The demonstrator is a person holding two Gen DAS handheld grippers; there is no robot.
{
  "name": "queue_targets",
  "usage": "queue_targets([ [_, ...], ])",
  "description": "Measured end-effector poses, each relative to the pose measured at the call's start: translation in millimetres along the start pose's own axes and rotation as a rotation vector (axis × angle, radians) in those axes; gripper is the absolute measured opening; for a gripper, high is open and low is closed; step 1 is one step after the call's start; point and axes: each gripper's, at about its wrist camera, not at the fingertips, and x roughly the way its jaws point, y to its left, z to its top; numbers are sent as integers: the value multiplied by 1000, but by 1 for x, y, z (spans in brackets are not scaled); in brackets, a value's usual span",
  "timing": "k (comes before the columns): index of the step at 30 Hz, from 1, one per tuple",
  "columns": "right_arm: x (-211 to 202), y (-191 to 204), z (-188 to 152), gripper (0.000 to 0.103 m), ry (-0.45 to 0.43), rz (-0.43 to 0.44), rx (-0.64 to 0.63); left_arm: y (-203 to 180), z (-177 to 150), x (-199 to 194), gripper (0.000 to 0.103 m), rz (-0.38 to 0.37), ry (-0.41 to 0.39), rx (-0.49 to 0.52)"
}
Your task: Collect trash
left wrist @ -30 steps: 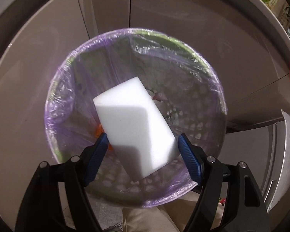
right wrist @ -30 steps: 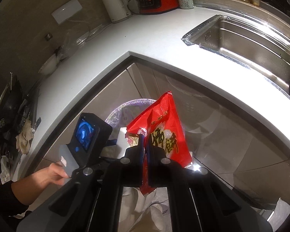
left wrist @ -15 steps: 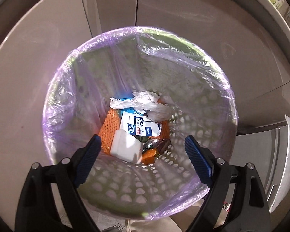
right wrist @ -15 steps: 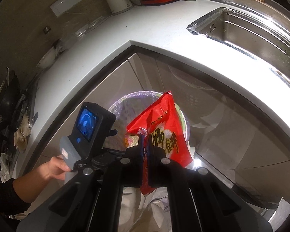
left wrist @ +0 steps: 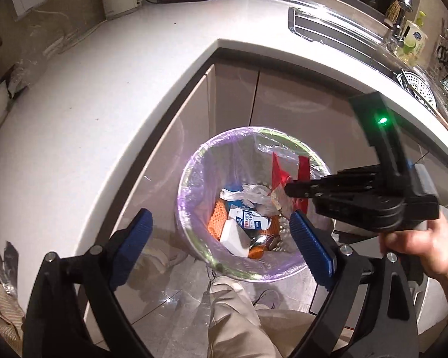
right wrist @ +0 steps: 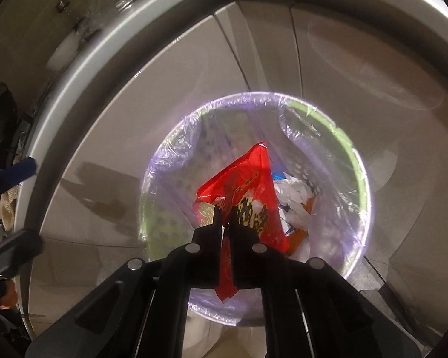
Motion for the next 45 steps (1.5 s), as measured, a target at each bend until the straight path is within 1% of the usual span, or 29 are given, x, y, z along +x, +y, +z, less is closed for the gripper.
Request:
queue_targets([
  [1, 8, -1, 0, 12, 13, -9, 2, 2, 0, -2, 89, 5, 2, -2],
  [3, 23, -4, -2, 33, 41, -10, 20, 4, -1, -3, 89, 13, 9, -7],
  [4, 29, -8, -3, 65, 55, -16, 40, 5, -2, -4, 89, 16, 10, -9],
  [5, 33, -11, -5, 83, 59, -35, 56, 5, -3, -6, 89, 18, 10, -8],
  [8, 33, -14, -8, 89, 66, -54, 79, 4, -5, -6, 89, 24, 10, 2],
  [10, 27, -12, -8, 92, 64, -68, 88, 2, -5, -5, 89, 22, 13, 3],
  [12, 11, -8, -5, 92, 43, -83, 82, 1, -3, -8, 89, 22, 10, 5],
  [14, -16, 2, -2, 96, 0, -104, 64, -1, 2, -15, 89, 23, -5, 10],
  [17, -75, 18, 1, 101, -97, -133, 34, -5, 9, -39, 89, 43, -49, 22],
  [19, -117, 31, 2, 101, -165, -151, 19, -7, 14, -62, 89, 67, -98, 22],
  [22, -188, 51, -1, 101, -293, -168, 2, -6, 21, -102, 89, 92, -176, 7],
  [24, -230, 65, -5, 101, -369, -186, -9, -5, 26, -131, 93, 118, -233, -10],
  [26, -270, 81, -11, 101, -440, -209, -22, -5, 29, -161, 94, 131, -290, -31],
  [29, -322, 104, -23, 101, -532, -232, -47, -9, 30, -207, 95, 161, -379, -48],
  [31, -347, 118, -35, 101, -577, -243, -65, -16, 27, -233, 95, 192, -426, -47],
  [33, -364, 130, -46, 101, -608, -263, -81, -22, 21, -253, 95, 206, -461, -43],
  [36, -376, 143, -65, 101, -641, -299, -93, -28, 9, -272, 95, 205, -478, -52],
  [39, -381, 154, -88, 101, -673, -316, -89, -30, -3, -277, 95, 196, -468, -74],
  [41, -382, 157, -102, 101, -692, -305, -86, -32, -13, -279, 95, 200, -474, -87],
  [45, -381, 161, -117, 101, -714, -312, -84, -35, -25, -280, 95, 198, -484, -104],
])
